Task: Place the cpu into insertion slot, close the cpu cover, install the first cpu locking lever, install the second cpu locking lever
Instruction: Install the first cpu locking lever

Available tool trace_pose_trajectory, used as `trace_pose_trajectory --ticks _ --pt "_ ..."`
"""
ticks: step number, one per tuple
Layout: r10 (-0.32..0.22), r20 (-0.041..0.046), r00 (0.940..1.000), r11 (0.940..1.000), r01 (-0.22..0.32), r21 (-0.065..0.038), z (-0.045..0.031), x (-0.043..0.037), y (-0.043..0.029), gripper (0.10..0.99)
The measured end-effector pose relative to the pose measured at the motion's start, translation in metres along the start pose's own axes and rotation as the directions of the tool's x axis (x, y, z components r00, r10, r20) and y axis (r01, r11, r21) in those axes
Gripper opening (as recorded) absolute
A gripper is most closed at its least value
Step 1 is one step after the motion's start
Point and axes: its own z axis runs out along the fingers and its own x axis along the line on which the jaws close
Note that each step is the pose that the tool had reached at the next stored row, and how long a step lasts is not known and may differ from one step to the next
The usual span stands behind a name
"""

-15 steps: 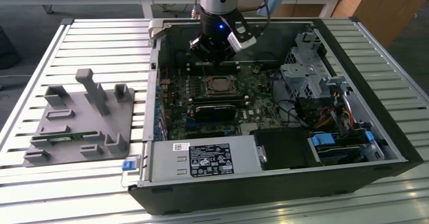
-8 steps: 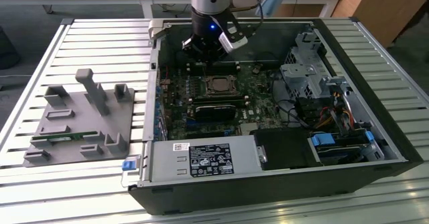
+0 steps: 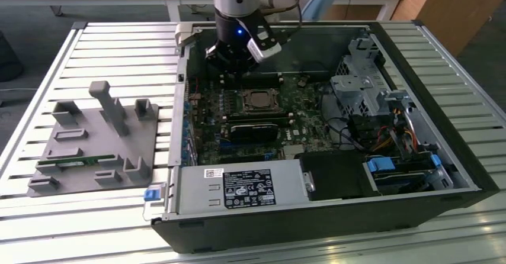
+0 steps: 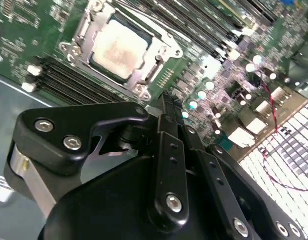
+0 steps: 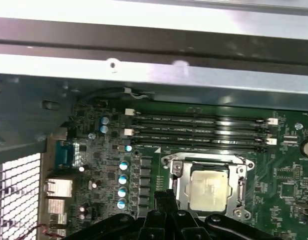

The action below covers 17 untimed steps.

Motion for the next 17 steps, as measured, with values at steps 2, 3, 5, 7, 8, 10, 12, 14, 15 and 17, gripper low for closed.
trace_pose_trajectory --ticks 2,3,5,7,8,10,12,14,15,17 --pt "0.000 0.0001 1.0000 1.0000 0.000 0.000 0.0000 0.0036 0.0010 0.106" --pt "0.000 -0.0001 1.0000 1.0000 0.000 0.000 -0.0001 0.0050 0.0017 0.106" --pt "0.000 0.0000 1.0000 1.0000 0.000 0.000 -0.0001 0.0073 0.0039 0.106" --pt "0.000 0.0000 1.0000 1.0000 0.000 0.000 -0.0001 0.0089 0.0077 0.106" --pt "0.000 0.0001 1.0000 1.0000 0.000 0.000 -0.0001 0.0095 0.0097 0.106" --pt "0.000 0.0001 1.0000 1.0000 0.000 0.000 0.0000 0.0105 0.0134 0.106" --pt "0.000 0.0000 1.0000 1.0000 0.000 0.000 -0.0001 0.0109 0.0171 0.106" --pt "0.000 0.0001 1.0000 1.0000 0.000 0.000 -0.0008 0.0110 0.0199 0.106" --pt "0.000 0.0001 1.0000 1.0000 0.000 0.000 -0.0015 0.0110 0.0207 0.106" --pt "0.000 0.0002 1.0000 1.0000 0.000 0.000 -0.0025 0.0109 0.0220 0.106"
